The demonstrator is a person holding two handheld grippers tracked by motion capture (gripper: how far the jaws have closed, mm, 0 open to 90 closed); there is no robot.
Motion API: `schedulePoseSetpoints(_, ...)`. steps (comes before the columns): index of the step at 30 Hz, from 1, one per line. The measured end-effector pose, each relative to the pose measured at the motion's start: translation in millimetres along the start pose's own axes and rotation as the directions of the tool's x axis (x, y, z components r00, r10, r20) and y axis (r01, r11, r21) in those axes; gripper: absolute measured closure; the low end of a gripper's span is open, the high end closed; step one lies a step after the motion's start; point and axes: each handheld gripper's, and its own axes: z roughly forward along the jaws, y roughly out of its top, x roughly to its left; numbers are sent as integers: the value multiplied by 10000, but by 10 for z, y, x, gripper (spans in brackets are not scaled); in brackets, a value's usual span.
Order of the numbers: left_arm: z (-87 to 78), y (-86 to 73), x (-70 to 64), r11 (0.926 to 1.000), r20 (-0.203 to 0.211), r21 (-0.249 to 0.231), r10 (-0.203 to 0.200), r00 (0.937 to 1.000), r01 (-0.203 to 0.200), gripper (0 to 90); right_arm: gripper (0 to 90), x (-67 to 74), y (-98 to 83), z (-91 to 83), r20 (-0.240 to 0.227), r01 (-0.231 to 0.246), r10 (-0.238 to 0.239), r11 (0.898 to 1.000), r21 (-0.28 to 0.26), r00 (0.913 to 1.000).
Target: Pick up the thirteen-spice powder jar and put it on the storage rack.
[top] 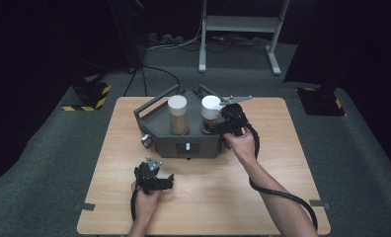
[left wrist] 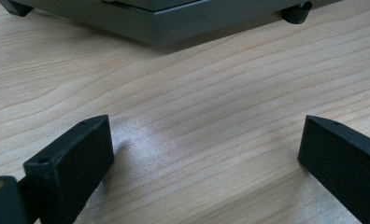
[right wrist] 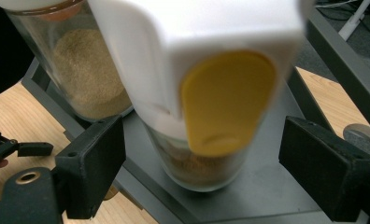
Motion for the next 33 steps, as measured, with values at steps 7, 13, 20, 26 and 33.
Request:
schedulePoseSetpoints(7, 0, 0, -1, 10000, -3, 1, 0, 10000, 0, 33, 142, -37, -60, -59, -14, -80, 80, 9999, -77, 10000)
schedulePoseSetpoints(13, 0, 0, -1, 10000, -4, 1, 3, 10000, -3, 33, 144, -67, -104, -96, -24, -137, 137, 9998, -110, 9999)
schedulePoseSetpoints(20, 0, 1, -1, 10000, -5, 7, 6, 10000, -6, 33, 145, -99, -167, -129, -17, -249, 249, 9996, -122, 9997)
schedulePoseSetpoints(26, 0, 1, -2, 10000, -8, 4, 3, 10000, -3, 33, 147, -147, -220, -170, 5, -374, 374, 9991, -191, 9993)
schedulePoseSetpoints(33, 0, 0, -3, 10000, -12, 3, 3, 10000, -3, 33, 148, -188, -281, -221, 46, -458, 459, 9986, -254, 9989)
